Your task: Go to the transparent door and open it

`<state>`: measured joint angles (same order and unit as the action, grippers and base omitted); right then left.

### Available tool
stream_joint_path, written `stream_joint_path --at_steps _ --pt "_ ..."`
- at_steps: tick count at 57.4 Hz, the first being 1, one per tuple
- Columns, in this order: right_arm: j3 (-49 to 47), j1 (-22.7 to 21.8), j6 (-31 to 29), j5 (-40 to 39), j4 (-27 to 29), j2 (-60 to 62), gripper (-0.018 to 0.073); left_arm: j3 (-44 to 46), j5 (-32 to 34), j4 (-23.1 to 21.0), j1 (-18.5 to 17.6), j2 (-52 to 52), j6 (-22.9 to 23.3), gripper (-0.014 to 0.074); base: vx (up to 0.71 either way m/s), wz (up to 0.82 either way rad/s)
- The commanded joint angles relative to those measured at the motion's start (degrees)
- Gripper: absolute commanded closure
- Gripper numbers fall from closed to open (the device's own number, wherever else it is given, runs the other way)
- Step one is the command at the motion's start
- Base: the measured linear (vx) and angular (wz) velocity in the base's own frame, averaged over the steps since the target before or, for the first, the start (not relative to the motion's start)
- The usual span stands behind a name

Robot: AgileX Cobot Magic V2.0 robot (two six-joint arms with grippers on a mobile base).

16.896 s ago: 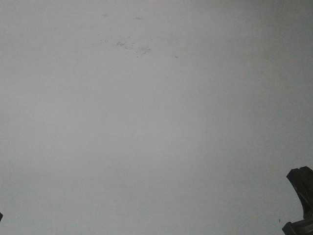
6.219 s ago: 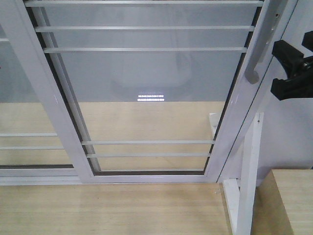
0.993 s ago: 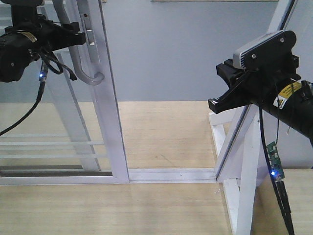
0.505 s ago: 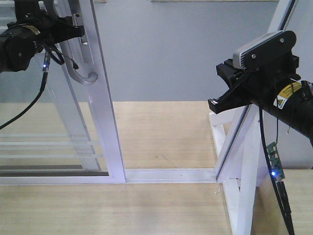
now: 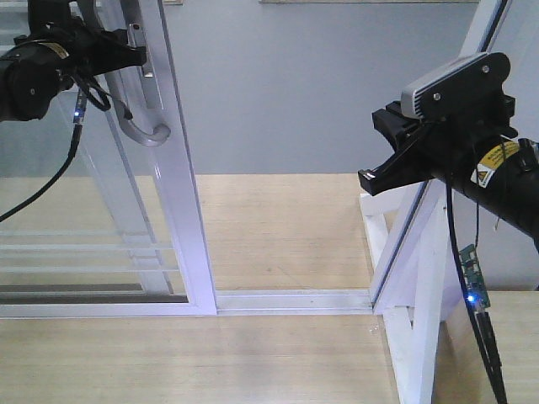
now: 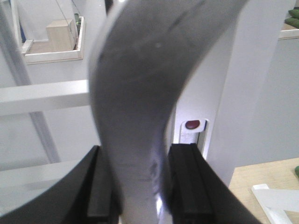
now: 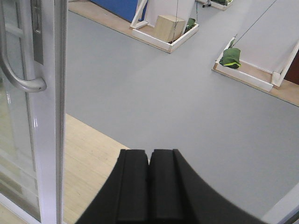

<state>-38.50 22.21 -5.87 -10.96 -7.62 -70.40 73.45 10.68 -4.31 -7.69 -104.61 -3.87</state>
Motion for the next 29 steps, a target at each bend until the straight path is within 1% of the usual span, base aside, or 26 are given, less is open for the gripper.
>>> stream_joint_path --at_steps 1,20,29 --pt "-1.59 -0.37 -0.12 -4.75 -0.26 1.55 0.0567 1.87 3.35 -1.8 3.91 3.56 -0.65 0.0596 0.0 0.0" --pt "-1.59 -0.37 -0.12 -4.75 -0.26 1.55 0.0567 1.87 3.02 -1.8 5.13 3.86 -0.59 0.0593 0.0 0.0" --pt "-1.59 -0.37 -0.18 -4.75 -0.26 1.55 0.0567 1.87 -0.31 -1.67 6.3 4.97 -0.7 0.0593 0.0 0.0"
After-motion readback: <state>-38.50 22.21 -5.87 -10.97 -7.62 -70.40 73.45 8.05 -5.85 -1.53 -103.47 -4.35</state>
